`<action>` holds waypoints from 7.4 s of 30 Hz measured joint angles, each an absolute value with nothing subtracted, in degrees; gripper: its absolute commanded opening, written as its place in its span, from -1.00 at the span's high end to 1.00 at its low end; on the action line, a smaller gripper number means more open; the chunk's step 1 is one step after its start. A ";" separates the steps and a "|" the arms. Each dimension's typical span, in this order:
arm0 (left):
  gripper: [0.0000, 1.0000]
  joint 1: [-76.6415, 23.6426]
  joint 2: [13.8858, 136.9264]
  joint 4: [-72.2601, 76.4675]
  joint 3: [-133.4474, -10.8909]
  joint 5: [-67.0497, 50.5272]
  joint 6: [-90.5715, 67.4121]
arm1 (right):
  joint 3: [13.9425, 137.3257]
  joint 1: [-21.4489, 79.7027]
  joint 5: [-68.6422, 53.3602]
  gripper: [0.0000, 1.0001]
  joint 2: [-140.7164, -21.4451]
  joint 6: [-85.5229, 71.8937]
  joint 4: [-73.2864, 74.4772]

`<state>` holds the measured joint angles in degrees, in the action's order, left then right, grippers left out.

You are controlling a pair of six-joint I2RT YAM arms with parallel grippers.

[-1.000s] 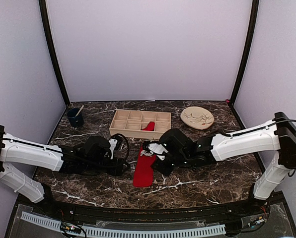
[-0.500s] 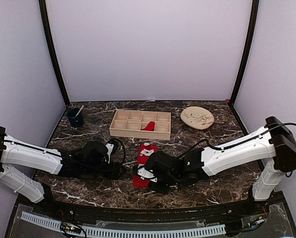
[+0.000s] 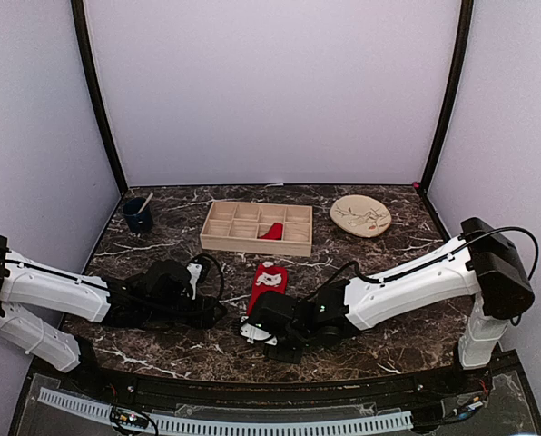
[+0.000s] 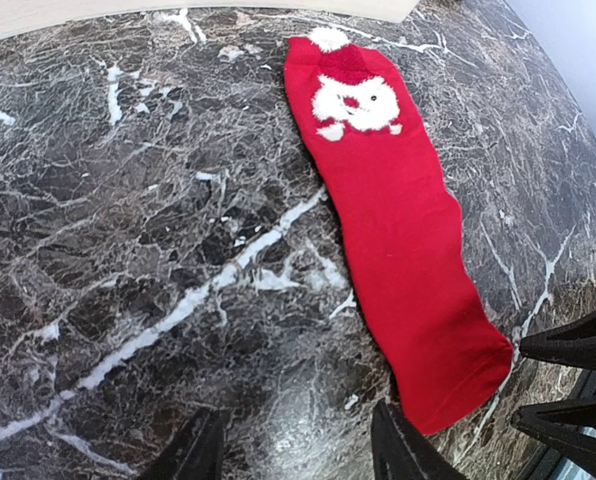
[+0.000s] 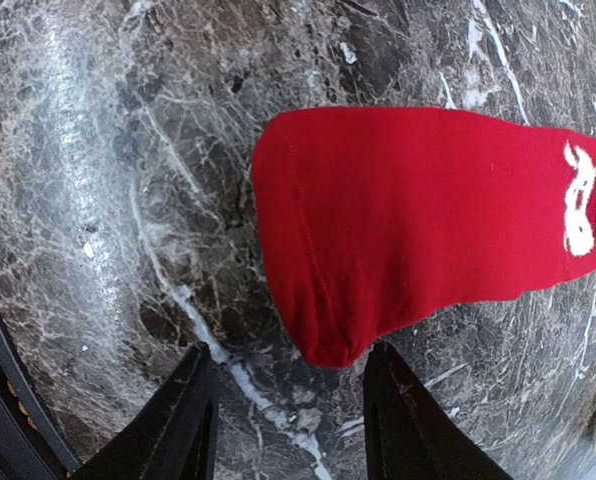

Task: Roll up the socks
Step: Pick up the sock from the center of the board, then roll the sock at the center of the board.

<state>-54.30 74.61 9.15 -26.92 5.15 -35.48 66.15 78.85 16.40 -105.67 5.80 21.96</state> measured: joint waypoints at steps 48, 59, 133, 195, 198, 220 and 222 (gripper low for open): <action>-0.04 -51.96 76.47 12.14 -25.96 1.02 -35.83 | 67.61 78.85 20.60 0.85 -110.61 15.38 20.16; -0.04 -51.90 76.64 12.14 -25.98 0.60 -35.05 | 67.66 76.31 13.26 0.99 -110.04 13.63 20.62; 0.01 -61.25 74.04 20.80 -22.98 -13.15 -11.46 | 83.18 51.79 -56.12 1.00 -124.25 -2.70 33.23; 1.00 -63.94 87.07 17.76 -31.22 -3.18 3.29 | 81.43 51.79 -56.73 1.00 -124.22 -0.75 35.03; 1.00 -63.94 87.70 17.04 -31.83 -3.90 3.25 | 81.43 51.79 -56.73 1.00 -124.22 -0.71 35.22; 1.00 -58.61 90.32 9.80 -38.06 -16.86 0.21 | 73.45 51.11 -52.31 0.64 -119.72 -2.55 30.96; 1.00 -58.13 91.64 8.60 -39.24 -18.72 0.01 | 72.55 50.70 -51.96 0.63 -118.85 -3.29 30.13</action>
